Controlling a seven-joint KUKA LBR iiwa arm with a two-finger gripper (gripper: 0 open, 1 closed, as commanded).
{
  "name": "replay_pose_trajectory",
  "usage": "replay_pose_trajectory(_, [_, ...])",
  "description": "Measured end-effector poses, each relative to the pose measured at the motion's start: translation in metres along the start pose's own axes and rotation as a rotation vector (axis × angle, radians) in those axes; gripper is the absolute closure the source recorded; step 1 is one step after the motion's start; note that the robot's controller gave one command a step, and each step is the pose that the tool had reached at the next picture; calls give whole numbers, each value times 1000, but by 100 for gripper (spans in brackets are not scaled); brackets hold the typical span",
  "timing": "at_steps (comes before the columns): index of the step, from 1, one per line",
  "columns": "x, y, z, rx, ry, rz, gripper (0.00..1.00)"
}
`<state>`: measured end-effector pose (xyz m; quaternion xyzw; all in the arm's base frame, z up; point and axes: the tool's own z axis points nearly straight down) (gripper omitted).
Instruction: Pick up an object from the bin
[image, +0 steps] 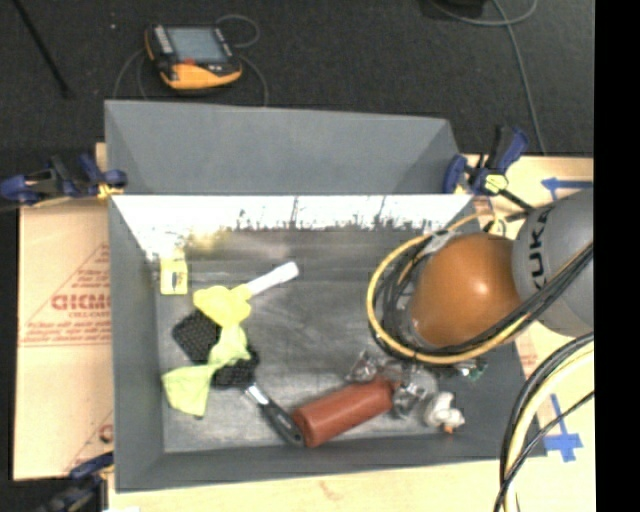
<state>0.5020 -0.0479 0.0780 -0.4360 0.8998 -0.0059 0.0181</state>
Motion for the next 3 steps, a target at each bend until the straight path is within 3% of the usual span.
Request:
replay_pose_trajectory(1, [-18,16,-102,-26,25,-21,100])
replay_pose_trajectory(2, [-18,16,-102,-26,25,-20,100])
replay_pose_trajectory(3, [-22,19,-140,-29,28,-9,100])
